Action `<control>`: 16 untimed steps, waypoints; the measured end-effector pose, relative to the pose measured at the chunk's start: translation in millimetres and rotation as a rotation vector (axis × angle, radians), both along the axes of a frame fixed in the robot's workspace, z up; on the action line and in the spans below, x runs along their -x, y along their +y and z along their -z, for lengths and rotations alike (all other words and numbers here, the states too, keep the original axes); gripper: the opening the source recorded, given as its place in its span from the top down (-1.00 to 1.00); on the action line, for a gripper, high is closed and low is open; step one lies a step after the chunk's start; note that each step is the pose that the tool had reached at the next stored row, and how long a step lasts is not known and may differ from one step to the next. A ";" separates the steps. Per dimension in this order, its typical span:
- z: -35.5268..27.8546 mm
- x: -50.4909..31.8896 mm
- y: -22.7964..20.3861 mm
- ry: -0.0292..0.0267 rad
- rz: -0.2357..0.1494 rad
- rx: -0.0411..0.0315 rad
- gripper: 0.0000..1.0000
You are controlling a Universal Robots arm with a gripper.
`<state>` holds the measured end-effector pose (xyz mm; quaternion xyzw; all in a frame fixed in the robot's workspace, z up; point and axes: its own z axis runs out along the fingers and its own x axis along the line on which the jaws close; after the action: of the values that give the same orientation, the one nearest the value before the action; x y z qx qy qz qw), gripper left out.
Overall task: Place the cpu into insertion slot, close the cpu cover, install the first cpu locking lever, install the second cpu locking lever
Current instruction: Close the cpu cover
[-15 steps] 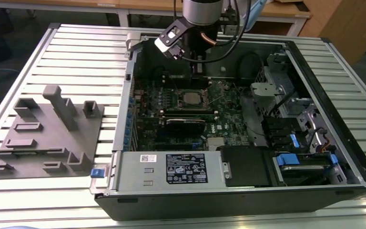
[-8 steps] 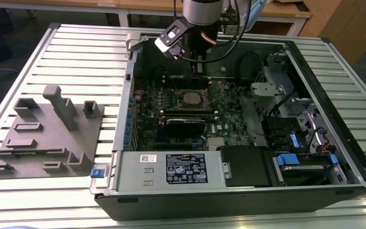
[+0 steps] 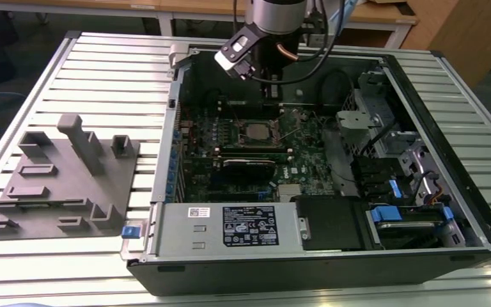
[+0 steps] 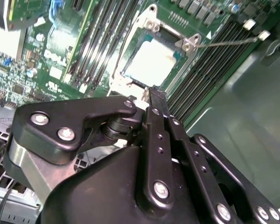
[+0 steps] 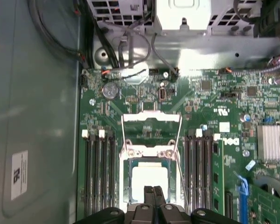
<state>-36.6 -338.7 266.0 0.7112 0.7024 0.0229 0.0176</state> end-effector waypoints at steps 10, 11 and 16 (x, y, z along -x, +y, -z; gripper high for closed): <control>0.0 -8.6 0.0 -0.0001 0.000 -0.0001 0.79; 0.0 -9.4 0.0 -0.0001 0.000 -0.0001 0.79; 0.0 -10.2 0.0 0.0000 0.000 -0.0001 0.79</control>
<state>-26.3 -338.7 266.0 0.7112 0.7024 0.0230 0.0176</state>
